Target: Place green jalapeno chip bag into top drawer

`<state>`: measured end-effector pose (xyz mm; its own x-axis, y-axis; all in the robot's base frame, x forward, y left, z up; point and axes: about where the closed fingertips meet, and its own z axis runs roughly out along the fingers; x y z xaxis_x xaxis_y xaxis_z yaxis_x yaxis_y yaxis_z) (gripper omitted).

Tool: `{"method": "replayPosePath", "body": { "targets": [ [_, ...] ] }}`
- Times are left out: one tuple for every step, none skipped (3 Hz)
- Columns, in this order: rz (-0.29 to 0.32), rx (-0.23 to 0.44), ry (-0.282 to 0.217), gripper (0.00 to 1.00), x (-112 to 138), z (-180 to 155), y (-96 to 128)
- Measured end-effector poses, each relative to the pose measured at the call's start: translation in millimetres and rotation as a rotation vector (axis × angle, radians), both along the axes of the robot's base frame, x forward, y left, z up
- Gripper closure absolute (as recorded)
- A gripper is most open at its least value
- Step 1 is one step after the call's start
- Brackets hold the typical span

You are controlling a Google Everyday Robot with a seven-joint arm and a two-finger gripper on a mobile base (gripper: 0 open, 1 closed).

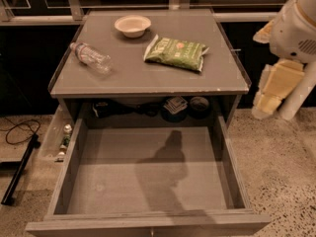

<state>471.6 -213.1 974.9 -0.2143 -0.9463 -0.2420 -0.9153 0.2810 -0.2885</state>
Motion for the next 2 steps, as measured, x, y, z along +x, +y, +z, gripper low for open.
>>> {"method": "replayPosePath", "body": {
  "targets": [
    [0.034,0.038,-0.032,0.0,36.1,-7.1,5.7],
    [0.055,0.101,-0.03,0.0,72.7,-17.0,9.3]
  ]
}}
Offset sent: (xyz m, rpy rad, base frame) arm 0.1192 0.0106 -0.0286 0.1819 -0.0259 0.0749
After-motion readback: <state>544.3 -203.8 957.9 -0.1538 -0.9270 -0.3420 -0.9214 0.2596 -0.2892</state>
